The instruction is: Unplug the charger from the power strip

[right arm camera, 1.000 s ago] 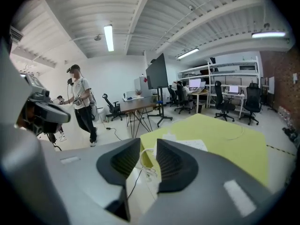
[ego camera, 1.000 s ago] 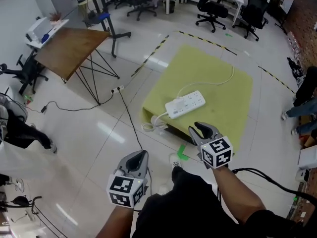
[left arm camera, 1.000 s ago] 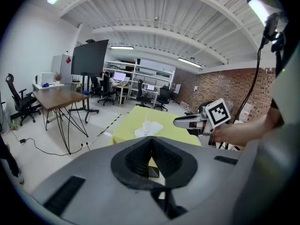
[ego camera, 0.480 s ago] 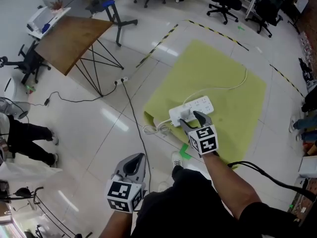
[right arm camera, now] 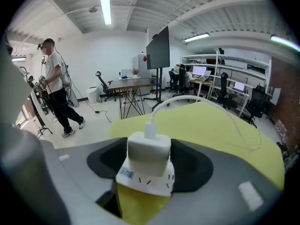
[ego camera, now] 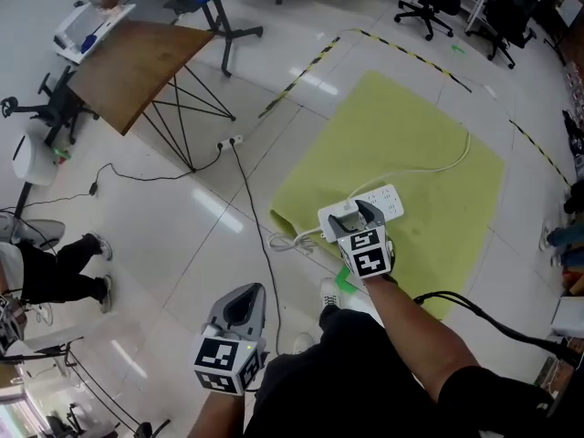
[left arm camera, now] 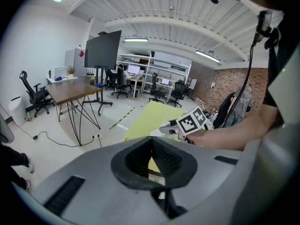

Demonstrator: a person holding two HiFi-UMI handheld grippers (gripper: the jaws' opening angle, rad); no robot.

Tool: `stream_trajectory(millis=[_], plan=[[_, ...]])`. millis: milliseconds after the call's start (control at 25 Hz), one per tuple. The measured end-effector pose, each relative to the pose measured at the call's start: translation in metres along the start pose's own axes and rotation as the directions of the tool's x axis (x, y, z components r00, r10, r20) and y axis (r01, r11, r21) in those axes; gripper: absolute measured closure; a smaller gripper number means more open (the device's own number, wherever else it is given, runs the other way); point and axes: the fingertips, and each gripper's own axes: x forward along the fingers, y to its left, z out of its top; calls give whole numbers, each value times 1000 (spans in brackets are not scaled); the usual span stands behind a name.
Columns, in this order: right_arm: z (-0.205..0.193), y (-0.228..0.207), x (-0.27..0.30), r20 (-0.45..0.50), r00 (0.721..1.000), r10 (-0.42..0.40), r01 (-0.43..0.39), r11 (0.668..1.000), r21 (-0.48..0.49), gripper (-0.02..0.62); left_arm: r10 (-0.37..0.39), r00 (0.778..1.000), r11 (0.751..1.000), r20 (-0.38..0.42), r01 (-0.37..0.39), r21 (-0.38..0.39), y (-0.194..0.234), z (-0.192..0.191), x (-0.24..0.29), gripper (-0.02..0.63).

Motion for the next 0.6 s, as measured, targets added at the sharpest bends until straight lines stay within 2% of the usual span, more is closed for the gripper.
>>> stream_trajectory(millis=[200,600], plan=[[2,1,2,6,1000,6,-6,1000,-6,322,1,1000,1000,-6,-1,1,2,1,2,600],[20,-8,-12,34,998,48,-51,995,87,324,-16,1000,1000,0,16,-6,0,8,7,600]])
